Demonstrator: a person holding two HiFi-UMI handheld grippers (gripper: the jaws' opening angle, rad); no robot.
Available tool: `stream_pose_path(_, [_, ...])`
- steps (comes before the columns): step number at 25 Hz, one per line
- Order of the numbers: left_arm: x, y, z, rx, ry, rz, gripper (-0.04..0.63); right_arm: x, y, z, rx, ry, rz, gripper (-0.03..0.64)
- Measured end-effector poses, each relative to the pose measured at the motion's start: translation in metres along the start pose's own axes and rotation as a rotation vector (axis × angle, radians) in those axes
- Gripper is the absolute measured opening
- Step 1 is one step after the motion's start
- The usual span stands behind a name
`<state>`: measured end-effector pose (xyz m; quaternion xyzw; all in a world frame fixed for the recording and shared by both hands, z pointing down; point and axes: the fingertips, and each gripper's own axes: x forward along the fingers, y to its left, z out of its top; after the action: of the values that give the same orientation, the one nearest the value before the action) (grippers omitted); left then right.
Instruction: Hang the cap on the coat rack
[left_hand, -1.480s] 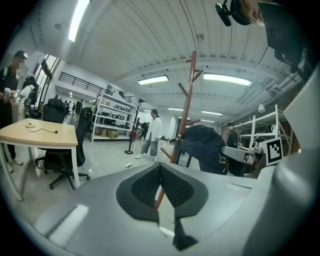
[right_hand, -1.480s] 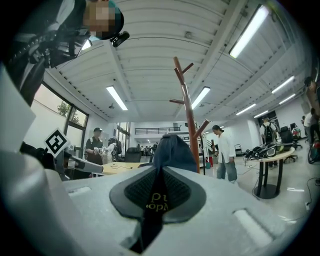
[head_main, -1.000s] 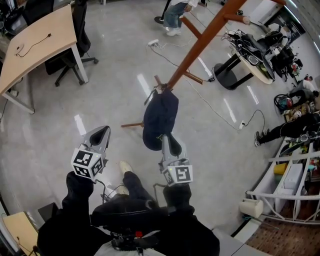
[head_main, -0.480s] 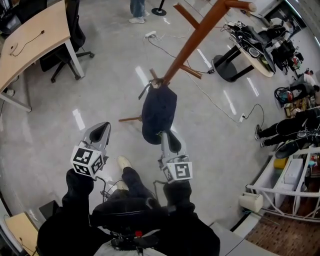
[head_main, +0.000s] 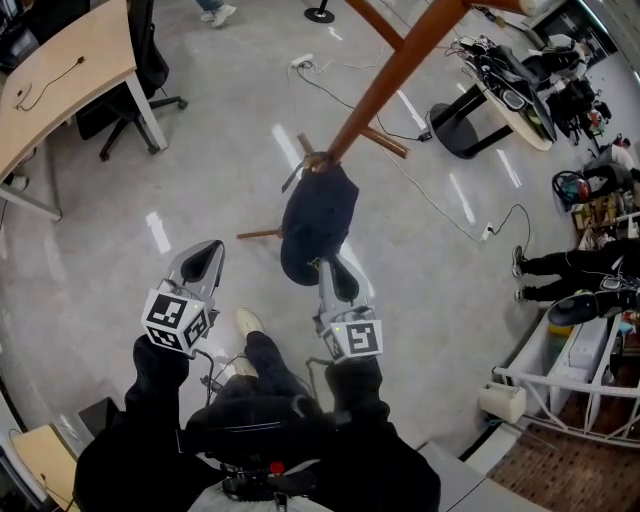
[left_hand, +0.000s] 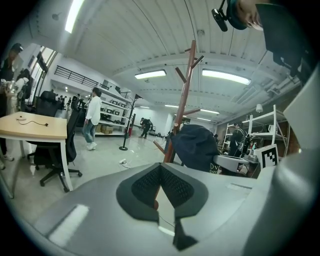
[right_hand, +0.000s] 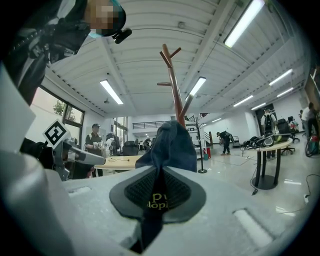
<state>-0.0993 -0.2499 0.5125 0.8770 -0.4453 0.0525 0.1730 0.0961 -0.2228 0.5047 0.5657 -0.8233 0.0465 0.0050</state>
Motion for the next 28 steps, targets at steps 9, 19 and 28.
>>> stream_pose_path(9, [0.006,0.008,-0.005,-0.007,0.018,0.000,0.003,0.012,-0.002,-0.006,0.004,0.011,-0.006,0.034])
stream_pose_path(19, [0.010,0.015,-0.020,-0.019,0.039,0.004,0.003,0.020,-0.006,-0.019,0.008,0.024,-0.012,0.034])
stream_pose_path(28, [0.015,0.022,-0.036,-0.029,0.078,0.003,0.003,0.031,-0.008,-0.035,0.015,0.047,-0.018,0.034])
